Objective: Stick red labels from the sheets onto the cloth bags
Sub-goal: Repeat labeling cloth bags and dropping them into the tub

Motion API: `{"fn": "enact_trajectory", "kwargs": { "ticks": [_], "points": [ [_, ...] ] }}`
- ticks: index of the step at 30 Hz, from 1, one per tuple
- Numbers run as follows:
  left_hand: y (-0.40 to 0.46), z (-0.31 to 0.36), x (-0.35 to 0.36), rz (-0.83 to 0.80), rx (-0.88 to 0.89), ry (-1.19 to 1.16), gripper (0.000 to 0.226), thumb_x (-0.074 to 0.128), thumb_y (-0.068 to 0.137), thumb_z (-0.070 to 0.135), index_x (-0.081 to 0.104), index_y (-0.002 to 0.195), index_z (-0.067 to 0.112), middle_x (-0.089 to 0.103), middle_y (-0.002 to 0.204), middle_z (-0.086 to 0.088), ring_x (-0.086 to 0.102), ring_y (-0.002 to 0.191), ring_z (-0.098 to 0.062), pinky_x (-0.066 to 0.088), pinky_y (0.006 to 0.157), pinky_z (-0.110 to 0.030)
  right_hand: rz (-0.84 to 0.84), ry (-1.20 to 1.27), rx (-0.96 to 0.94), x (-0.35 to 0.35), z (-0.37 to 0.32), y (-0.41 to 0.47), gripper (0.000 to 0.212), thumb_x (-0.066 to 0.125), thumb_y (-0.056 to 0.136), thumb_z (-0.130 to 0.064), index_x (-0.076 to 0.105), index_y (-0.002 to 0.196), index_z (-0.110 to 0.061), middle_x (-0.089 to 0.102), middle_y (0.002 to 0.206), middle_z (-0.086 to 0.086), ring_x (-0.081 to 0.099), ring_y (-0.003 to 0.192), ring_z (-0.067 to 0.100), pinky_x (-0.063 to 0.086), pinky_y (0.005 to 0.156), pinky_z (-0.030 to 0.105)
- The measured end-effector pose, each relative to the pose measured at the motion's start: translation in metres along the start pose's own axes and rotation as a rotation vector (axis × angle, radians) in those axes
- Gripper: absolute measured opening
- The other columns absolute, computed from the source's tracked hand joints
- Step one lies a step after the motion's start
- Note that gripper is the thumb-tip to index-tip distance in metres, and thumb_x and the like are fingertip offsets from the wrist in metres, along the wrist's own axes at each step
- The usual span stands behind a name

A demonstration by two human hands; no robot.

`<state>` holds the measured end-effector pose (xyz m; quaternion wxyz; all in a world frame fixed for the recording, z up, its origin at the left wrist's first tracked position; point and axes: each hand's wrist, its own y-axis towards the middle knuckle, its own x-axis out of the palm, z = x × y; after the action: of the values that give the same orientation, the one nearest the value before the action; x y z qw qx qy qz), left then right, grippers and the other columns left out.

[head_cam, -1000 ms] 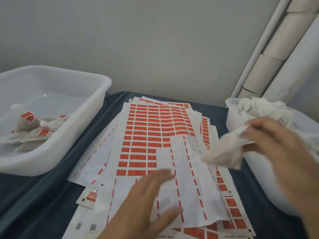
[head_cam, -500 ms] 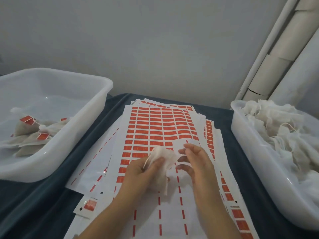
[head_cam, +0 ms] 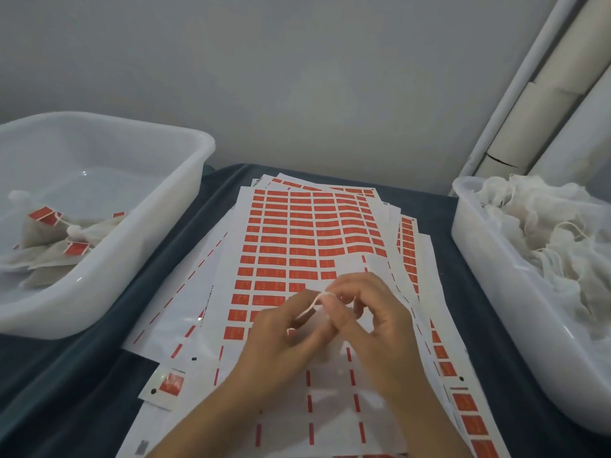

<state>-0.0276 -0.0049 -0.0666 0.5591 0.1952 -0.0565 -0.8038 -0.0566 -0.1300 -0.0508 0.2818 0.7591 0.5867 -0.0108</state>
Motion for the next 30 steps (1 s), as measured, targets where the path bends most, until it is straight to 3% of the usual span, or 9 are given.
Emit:
{"fn": "enact_trajectory", "kwargs": {
  "ticks": [3, 6, 12, 16, 20, 24, 26, 28, 30],
  "points": [
    [-0.001, 0.004, -0.004, -0.037, -0.041, -0.054, 0.020, 0.051, 0.075, 0.052, 0.061, 0.088, 0.041, 0.063, 0.084, 0.030, 0.059, 0.083, 0.006, 0.043, 0.059, -0.003, -0.001, 0.165, 0.113, -0.007, -0.004, 0.002, 0.011, 0.065, 0.080, -0.041, 0.062, 0.078, -0.031, 0.067, 0.085, -0.019, 0.062, 0.090, 0.006, 0.047, 0.073, 0.007],
    [-0.002, 0.009, -0.008, -0.104, -0.089, -0.148, 0.021, 0.053, 0.077, 0.051, 0.069, 0.084, 0.039, 0.064, 0.085, 0.029, 0.058, 0.087, 0.007, 0.041, 0.059, -0.001, 0.039, 0.212, 0.173, -0.012, -0.007, 0.004, 0.016, 0.059, 0.070, -0.042, 0.062, 0.074, -0.027, 0.068, 0.082, -0.022, 0.062, 0.086, -0.002, 0.044, 0.067, 0.002],
    [-0.001, 0.016, -0.012, -0.433, -0.173, -0.228, 0.017, 0.054, 0.084, 0.047, 0.070, 0.083, 0.041, 0.067, 0.087, 0.019, 0.060, 0.084, 0.003, 0.041, 0.069, -0.001, 0.205, 0.186, 0.218, -0.018, -0.008, 0.004, 0.019, 0.055, 0.071, -0.043, 0.059, 0.073, -0.025, 0.068, 0.078, -0.019, 0.063, 0.084, 0.000, 0.045, 0.062, 0.003],
    [0.001, 0.019, -0.012, -0.560, -0.215, -0.258, 0.019, 0.052, 0.083, 0.047, 0.069, 0.077, 0.045, 0.066, 0.079, 0.020, 0.061, 0.074, 0.003, 0.044, 0.068, -0.005, 0.303, 0.324, 0.330, -0.024, -0.008, 0.002, 0.020, 0.053, 0.074, -0.042, 0.060, 0.076, -0.023, 0.066, 0.065, -0.004, 0.060, 0.054, 0.010, 0.050, 0.052, 0.013],
    [-0.001, 0.018, -0.010, -0.587, -0.247, -0.207, 0.026, 0.043, 0.080, 0.060, 0.063, 0.068, 0.049, 0.063, 0.068, 0.024, 0.061, 0.066, 0.004, 0.045, 0.066, -0.005, 0.276, 0.589, 0.380, -0.025, -0.009, 0.002, 0.017, 0.052, 0.076, -0.032, 0.061, 0.080, -0.018, 0.068, 0.063, -0.002, 0.065, 0.053, 0.012, 0.053, 0.056, 0.017],
    [-0.005, 0.009, -0.006, -0.476, -0.167, -0.148, 0.018, 0.048, 0.081, 0.063, 0.060, 0.085, 0.050, 0.061, 0.063, 0.018, 0.058, 0.060, 0.002, 0.046, 0.065, -0.006, 0.257, 0.701, 0.328, -0.025, -0.011, 0.004, 0.020, 0.055, 0.073, -0.034, 0.063, 0.082, -0.018, 0.072, 0.072, -0.002, 0.070, 0.065, 0.014, 0.056, 0.063, 0.021],
    [-0.004, 0.005, -0.003, -0.437, -0.143, -0.117, 0.023, 0.043, 0.081, 0.059, 0.062, 0.081, 0.048, 0.059, 0.058, 0.015, 0.056, 0.056, 0.001, 0.045, 0.064, -0.007, 0.280, 0.758, 0.348, -0.024, -0.011, 0.004, 0.021, 0.060, 0.065, -0.039, 0.069, 0.076, -0.024, 0.072, 0.076, -0.001, 0.070, 0.067, 0.014, 0.057, 0.067, 0.023],
    [-0.004, 0.004, 0.000, -0.466, -0.145, -0.064, 0.031, 0.037, 0.079, 0.063, 0.062, 0.079, 0.046, 0.058, 0.058, 0.017, 0.057, 0.059, 0.000, 0.044, 0.066, -0.006, 0.307, 0.797, 0.369, -0.024, -0.009, 0.003, 0.017, 0.060, 0.068, -0.036, 0.071, 0.075, -0.026, 0.072, 0.078, 0.000, 0.070, 0.068, 0.015, 0.057, 0.068, 0.024],
    [-0.003, 0.004, 0.004, -0.457, -0.125, 0.020, 0.033, 0.032, 0.077, 0.068, 0.057, 0.085, 0.049, 0.061, 0.071, 0.025, 0.058, 0.073, 0.005, 0.045, 0.070, -0.006, 0.310, 0.809, 0.361, -0.027, -0.006, 0.003, 0.016, 0.055, 0.074, -0.029, 0.067, 0.082, -0.021, 0.073, 0.081, 0.001, 0.071, 0.072, 0.017, 0.057, 0.068, 0.025]
  ]
}}
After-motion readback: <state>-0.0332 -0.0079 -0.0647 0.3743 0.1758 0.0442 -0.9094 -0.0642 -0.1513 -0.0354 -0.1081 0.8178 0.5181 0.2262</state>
